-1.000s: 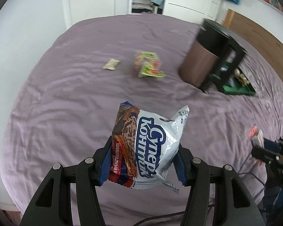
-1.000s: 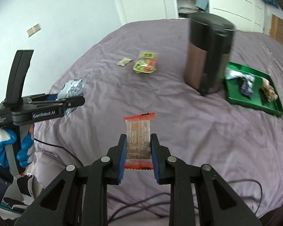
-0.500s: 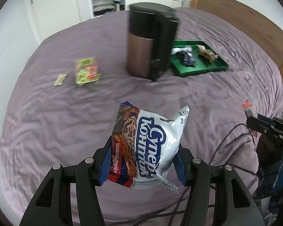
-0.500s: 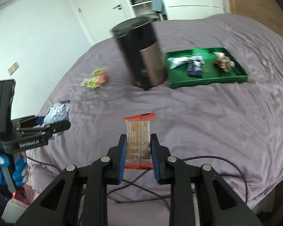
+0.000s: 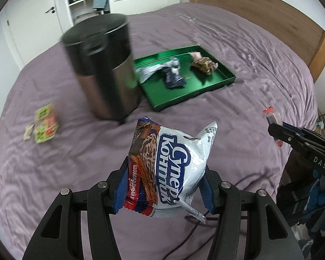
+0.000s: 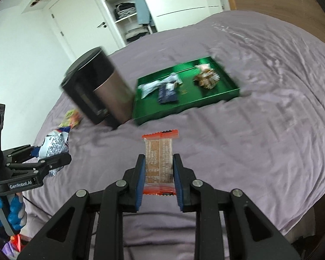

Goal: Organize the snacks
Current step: 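Carry the white-blue bag and orange bar with both tools over the green tray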

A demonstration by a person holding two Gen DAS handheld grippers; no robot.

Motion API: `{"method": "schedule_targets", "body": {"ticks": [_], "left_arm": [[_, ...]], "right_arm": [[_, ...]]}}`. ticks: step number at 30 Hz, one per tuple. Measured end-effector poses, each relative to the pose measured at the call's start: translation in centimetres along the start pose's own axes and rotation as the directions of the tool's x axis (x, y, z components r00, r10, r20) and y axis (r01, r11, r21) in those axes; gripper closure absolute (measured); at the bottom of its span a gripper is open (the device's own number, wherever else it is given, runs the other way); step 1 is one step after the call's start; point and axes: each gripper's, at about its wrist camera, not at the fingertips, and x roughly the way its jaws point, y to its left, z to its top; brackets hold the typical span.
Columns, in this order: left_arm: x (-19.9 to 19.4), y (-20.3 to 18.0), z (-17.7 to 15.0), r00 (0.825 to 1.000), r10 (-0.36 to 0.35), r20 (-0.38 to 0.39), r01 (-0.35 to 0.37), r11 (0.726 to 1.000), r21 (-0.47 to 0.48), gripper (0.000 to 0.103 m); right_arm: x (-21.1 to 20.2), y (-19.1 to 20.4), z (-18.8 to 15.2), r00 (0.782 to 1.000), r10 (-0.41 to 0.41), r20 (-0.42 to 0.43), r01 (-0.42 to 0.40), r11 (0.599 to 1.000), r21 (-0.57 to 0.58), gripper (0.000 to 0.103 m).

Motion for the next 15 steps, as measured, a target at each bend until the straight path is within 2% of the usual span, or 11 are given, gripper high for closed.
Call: {"method": "schedule_targets", "body": {"ticks": [9, 15], "left_arm": [[6.4, -3.0, 7.4, 0.996, -0.084, 0.003, 0.084, 0.996, -0.017, 0.052], [11.8, -4.3, 11.6, 0.997, -0.073, 0.006, 0.073, 0.997, 0.008, 0.052]], "right_arm": [[4.2, -5.1, 5.2, 0.999, -0.052, -0.001, 0.052, 0.999, 0.003, 0.091], [9.0, -7.9, 8.7, 0.997, -0.074, -0.018, 0.074, 0.997, -0.005, 0.091]]}}
